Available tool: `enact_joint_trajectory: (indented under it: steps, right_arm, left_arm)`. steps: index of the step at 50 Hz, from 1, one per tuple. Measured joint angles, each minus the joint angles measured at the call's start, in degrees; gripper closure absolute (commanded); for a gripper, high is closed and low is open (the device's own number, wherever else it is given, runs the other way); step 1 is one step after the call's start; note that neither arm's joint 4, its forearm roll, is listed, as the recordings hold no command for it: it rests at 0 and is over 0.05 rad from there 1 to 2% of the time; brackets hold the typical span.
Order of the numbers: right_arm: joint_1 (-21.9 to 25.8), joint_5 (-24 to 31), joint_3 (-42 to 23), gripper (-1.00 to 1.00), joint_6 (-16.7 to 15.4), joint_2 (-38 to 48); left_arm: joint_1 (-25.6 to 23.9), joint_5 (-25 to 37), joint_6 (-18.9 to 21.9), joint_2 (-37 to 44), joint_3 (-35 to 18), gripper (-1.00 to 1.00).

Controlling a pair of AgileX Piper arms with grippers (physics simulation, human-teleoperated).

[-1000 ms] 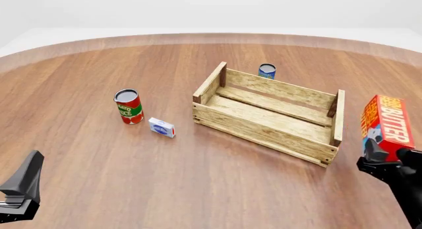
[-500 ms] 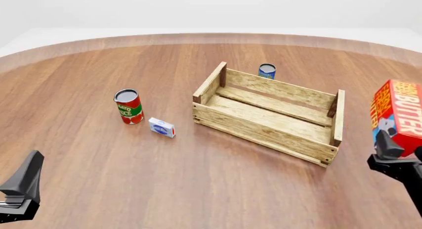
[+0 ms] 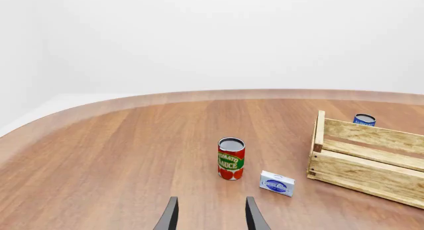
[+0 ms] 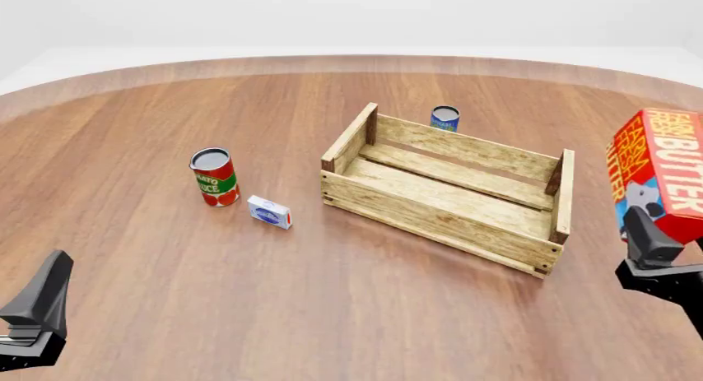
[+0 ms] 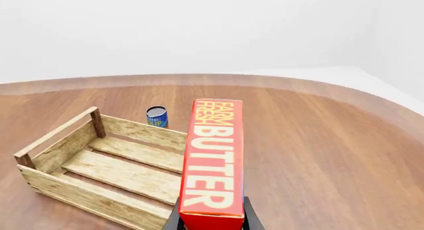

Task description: Pick up the butter and put it in the tray.

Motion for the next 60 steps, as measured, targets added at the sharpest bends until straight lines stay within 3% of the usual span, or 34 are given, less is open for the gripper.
enact_joint_trajectory:
  steps: [11, 22, 60]
  right_arm:
    - [3.3, 6.3, -3.3, 1.00, -0.5, -4.6]
    - [6.6, 9.3, -6.4, 1.00, -0.8, -5.0]
    - [15.5, 4.9, -15.8, 1.00, -1.3, 10.0]
  left_arm:
    - [0.0, 0.0, 0.0, 0.0, 0.0, -1.00]
    - [0.0, 0.0, 0.0, 0.0, 0.0, -1.00]
    - [0.0, 0.0, 0.0, 0.0, 0.0, -1.00]
